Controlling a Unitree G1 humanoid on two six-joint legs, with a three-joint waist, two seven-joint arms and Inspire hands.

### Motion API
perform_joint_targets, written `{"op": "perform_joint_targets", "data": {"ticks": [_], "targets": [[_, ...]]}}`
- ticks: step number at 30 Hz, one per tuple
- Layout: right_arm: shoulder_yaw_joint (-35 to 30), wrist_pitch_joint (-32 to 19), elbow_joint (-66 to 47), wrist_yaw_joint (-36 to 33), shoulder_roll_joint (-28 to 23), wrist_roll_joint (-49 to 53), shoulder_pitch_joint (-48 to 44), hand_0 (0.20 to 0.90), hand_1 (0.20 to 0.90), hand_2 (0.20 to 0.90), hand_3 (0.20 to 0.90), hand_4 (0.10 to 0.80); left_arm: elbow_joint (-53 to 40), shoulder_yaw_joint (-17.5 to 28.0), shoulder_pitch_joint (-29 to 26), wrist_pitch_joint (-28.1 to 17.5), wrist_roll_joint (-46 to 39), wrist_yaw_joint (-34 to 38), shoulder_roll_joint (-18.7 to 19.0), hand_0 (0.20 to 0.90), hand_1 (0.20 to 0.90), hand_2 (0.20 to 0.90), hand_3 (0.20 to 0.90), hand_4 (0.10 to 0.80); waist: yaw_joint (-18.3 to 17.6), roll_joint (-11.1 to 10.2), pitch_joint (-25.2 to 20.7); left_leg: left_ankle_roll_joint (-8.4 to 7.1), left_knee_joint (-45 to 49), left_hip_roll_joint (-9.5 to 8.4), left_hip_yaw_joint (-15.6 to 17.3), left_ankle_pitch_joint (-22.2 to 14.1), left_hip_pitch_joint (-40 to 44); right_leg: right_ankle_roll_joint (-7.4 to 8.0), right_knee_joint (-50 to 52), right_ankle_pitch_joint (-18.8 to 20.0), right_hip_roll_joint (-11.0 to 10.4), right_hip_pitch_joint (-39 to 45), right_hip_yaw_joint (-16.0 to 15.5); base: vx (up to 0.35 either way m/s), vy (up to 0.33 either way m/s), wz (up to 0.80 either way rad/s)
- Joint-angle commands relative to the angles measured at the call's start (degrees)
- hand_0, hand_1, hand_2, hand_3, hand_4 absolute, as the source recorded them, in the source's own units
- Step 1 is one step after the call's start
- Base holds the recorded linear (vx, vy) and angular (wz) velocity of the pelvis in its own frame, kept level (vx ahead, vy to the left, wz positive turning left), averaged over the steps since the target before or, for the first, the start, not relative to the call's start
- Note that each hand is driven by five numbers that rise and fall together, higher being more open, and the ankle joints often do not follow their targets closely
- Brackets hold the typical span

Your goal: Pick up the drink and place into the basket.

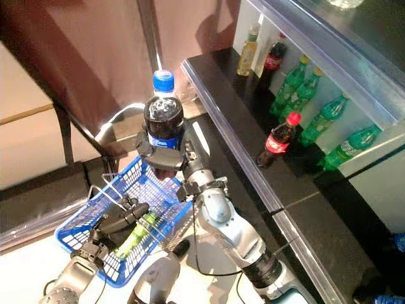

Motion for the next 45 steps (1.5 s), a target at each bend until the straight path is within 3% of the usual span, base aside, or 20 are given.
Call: {"op": "perform_joint_targets", "data": {"ticks": [1,14,15,16,18,27,33,45], "targets": [[3.2,-6.5,-1.8,-2.0,8.2,-2.8,-7.8,0.3,0.3,0.3,0.2,0.1,-19.7,-2.5,-3.9,-3.4,-1.9,-15.2,0.3,0.3,0.3,0.3,0.2,0.1,-1.1,-0.3,-13.1,1.53,4.1,0.68,-2.3,-1.1,0.9,-5.02,-3.7,10.8,0.6,-1.0,-2.0,0.053,-0.029,0.12],[5.6,-6.0,11.2,-5.6,12.2,-7.6,-6.4,0.3,0.3,0.3,0.2,0.1,-25.7,-4.1,-4.1,-0.8,0.8,-25.4,2.4,0.3,0.3,0.3,0.2,0.1,2.0,-1.6,-12.9,1.77,4.9,-0.04,-4.3,-1.4,0.7,-4.49,-4.0,11.2,0.6,0.8,-4.3,0.035,-0.014,0.13],[5.7,-5.9,12.1,-5.8,12.4,-8.2,-6.3,0.3,0.3,0.3,0.2,0.1,-25.9,-4.0,-3.9,-1.0,1.3,-26.3,2.7,0.3,0.3,0.3,0.2,0.1,2.4,-1.7,-12.9,1.57,4.9,0.51,-4.1,-2.6,1.4,-4.23,-3.8,10.1,1.0,1.3,-3.7,0.047,0.008,0.04],[5.5,-6.2,13.5,-5.8,12.4,-8.8,-6.2,0.3,0.3,0.3,0.2,0.1,-26.0,-4.0,-3.8,-1.3,1.5,-27.2,3.1,0.3,0.3,0.3,0.2,0.1,2.5,-1.8,-13.0,1.77,5.0,-0.16,-4.6,-1.5,0.7,-4.35,-4.1,11.3,0.6,1.1,-4.5,0.093,-0.044,0.05],[5.4,-6.6,16.2,-6.2,12.5,-10.5,-5.8,0.3,0.3,0.3,0.2,0.1,-26.1,-3.1,-3.3,-1.6,1.1,-28.5,3.8,0.3,0.3,0.3,0.2,0.1,3.2,-2.0,-13.1,1.6,4.9,0.4,-4.5,-2.8,1.6,-4.04,-3.9,10.2,1.0,1.8,-4.0,0.084,-0.019,0.06],[4.0,-9.7,28.4,-8.4,13.2,-10.5,-2.5,0.3,0.3,0.3,0.2,0.1,-26.7,-1.0,-2.5,-0.9,-1.4,-31.9,5.5,0.3,0.3,0.3,0.2,0.1,3.9,-2.8,-13.9,1.71,5.1,0.55,-4.9,-3.3,2.3,-3.62,-3.7,10.2,1.0,2.9,-4.7,0.059,0.002,0.08],[5.0,-12.8,34.9,-8.3,15.2,-8.4,0.8,0.3,0.3,0.3,0.2,0.1,-28.5,-2.1,-3.7,1.2,-2.4,-33.2,6.5,0.3,0.3,0.3,0.2,0.1,4.0,-3.2,-13.7,1.92,5.1,0.86,-4.7,-3.7,2.7,-3.15,-3.9,10.5,1.3,3.2,-4.6,0.049,-0.019,0.0],[6.6,-16.2,40.5,-7.7,17.9,-5.0,2.7,0.3,0.3,0.3,0.2,0.1,-29.7,-5.0,-6.1,1.4,0.1,-32.3,7.6,0.3,0.3,0.3,0.2,0.1,4.0,-3.7,-13.6,2.46,5.0,0.12,-5.3,-2.5,1.9,-2.32,-4.8,12.7,0.8,3.1,-5.5,0.013,0.013,0.04]]}}
